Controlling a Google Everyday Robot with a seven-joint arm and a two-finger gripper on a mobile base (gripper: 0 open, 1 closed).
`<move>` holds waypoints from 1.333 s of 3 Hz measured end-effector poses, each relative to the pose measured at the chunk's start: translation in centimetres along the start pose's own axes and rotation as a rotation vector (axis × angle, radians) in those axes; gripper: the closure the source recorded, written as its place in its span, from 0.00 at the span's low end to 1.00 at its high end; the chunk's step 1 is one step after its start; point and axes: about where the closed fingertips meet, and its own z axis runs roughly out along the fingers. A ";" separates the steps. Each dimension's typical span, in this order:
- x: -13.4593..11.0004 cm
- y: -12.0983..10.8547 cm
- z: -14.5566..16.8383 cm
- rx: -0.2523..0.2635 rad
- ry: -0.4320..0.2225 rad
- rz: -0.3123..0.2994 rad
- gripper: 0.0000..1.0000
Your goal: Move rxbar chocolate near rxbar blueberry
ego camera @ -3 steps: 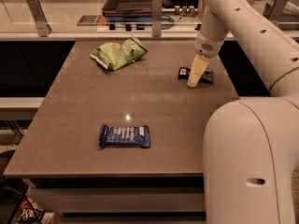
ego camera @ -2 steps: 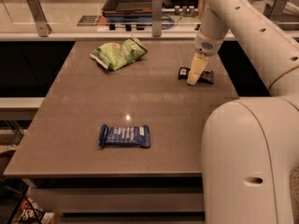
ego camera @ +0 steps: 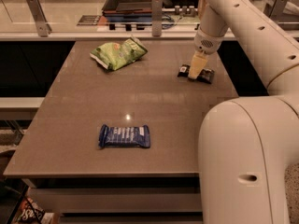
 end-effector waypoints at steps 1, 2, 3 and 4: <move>0.0 0.0 0.0 0.000 0.000 0.000 1.00; -0.2 -0.1 0.1 0.002 -0.020 -0.002 1.00; 0.1 0.0 -0.8 0.002 -0.039 0.000 1.00; 0.8 0.4 -2.3 0.011 -0.050 0.005 1.00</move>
Offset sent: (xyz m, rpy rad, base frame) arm -0.0052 -0.0016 0.0080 0.0311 0.0029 0.0072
